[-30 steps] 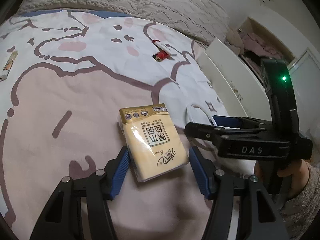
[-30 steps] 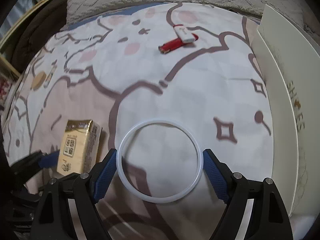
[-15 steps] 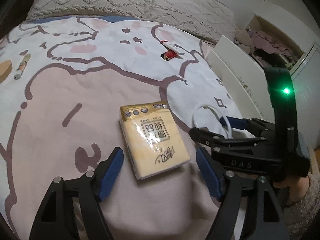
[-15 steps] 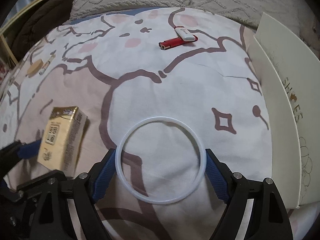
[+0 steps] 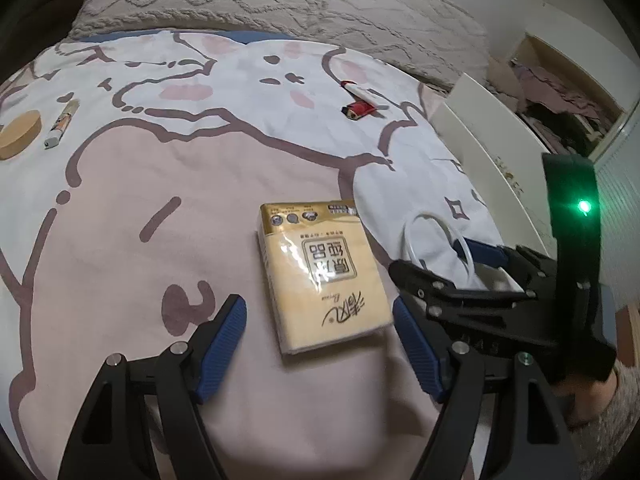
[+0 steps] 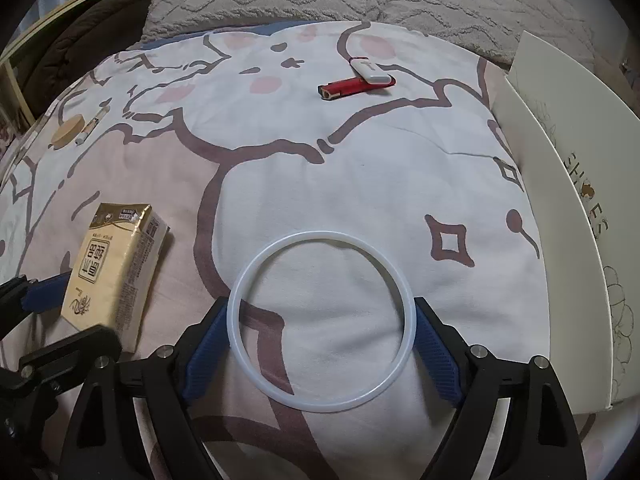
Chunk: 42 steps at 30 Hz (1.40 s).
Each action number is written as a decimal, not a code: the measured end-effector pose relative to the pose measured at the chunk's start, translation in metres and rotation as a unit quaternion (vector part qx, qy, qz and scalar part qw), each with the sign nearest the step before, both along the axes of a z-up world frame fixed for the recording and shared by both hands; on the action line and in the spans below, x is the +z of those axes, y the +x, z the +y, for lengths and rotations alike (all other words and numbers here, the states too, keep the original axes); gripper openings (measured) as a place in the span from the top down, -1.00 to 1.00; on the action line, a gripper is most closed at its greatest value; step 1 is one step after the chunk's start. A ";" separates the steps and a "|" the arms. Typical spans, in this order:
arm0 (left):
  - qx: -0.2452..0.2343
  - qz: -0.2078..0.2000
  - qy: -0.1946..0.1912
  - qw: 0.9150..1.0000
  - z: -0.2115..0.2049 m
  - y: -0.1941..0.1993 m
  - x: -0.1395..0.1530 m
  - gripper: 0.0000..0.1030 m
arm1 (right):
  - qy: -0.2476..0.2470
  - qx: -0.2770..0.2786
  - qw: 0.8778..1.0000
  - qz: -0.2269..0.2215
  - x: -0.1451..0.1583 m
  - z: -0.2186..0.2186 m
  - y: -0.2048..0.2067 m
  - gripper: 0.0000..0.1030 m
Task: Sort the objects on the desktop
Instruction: 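Close the left tool on the yellow tissue pack and lift it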
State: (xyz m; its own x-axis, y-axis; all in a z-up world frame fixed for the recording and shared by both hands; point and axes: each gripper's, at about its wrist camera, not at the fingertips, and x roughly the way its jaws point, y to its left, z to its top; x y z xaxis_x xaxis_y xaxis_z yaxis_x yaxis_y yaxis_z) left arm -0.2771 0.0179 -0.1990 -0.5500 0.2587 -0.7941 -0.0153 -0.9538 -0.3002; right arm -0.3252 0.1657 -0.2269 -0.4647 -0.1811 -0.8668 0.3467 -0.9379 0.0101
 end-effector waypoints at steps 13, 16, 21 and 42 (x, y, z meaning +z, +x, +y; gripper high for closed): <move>0.040 -0.016 -0.091 0.995 -0.024 0.012 0.004 -0.51 | -0.027 0.001 1.000 -0.006 -0.003 0.003 -0.001 -0.73; 0.060 -0.021 -0.104 0.992 -0.039 0.010 0.003 -0.51 | -0.032 0.001 0.999 0.001 -0.003 0.004 0.000 -0.75; 0.097 -0.024 -0.111 0.989 -0.061 0.003 0.001 -0.51 | -0.037 0.000 0.999 0.008 -0.003 0.005 0.001 -0.75; 0.064 -0.028 0.003 0.998 -0.032 -0.030 0.006 -1.00 | -0.040 -0.006 0.999 0.031 0.000 0.005 0.008 -0.64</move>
State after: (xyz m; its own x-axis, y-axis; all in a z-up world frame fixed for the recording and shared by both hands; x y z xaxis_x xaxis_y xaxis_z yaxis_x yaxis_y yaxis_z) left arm -0.3073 -0.0139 -0.1930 -0.5337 0.1945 -0.8230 0.1241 -0.9447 -0.3037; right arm -0.3173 0.1710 -0.2271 -0.5199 -0.2424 -0.8191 0.3381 -0.9390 0.0633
